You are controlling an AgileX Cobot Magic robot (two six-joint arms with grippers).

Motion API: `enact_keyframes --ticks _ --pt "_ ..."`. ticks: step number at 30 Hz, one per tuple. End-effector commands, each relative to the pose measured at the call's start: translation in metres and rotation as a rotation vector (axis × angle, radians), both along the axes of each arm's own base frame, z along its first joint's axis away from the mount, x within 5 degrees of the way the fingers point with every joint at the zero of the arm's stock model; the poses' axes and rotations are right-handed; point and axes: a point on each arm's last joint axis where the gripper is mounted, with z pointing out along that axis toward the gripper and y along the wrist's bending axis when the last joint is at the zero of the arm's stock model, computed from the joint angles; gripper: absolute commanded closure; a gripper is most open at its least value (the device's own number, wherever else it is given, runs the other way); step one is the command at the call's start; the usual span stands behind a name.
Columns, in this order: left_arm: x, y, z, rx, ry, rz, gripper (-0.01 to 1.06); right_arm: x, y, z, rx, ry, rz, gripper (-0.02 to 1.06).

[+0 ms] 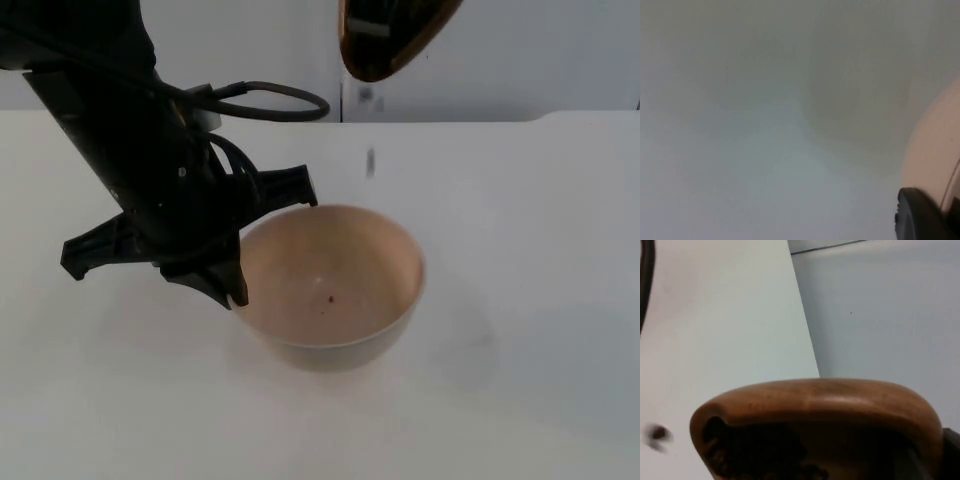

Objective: Pick up the bowl with the left hand and pour the coffee beans from the cup into the bowl with the right hand.

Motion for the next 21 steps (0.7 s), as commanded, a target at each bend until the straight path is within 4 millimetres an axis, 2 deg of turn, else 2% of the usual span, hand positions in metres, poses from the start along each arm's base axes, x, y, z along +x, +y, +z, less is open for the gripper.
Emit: enact_keyframes --ticks 1,4,8,21 --pt "0.0 -0.002 0.002 -0.009 -0.002 0.004 1.05 -0.002 0.001 -0.002 -0.031 -0.014 0.014 1.04" --pt "0.0 -0.002 0.002 -0.009 -0.002 0.004 1.05 -0.006 0.002 -0.012 -0.108 -0.055 0.028 1.04" --pt "0.0 -0.003 0.002 -0.009 -0.004 0.004 1.05 -0.01 0.005 -0.018 -0.109 -0.073 0.021 1.04" --pt "0.0 -0.003 0.002 -0.009 -0.004 0.004 1.05 -0.011 0.007 -0.011 -0.059 -0.167 -0.013 1.04"
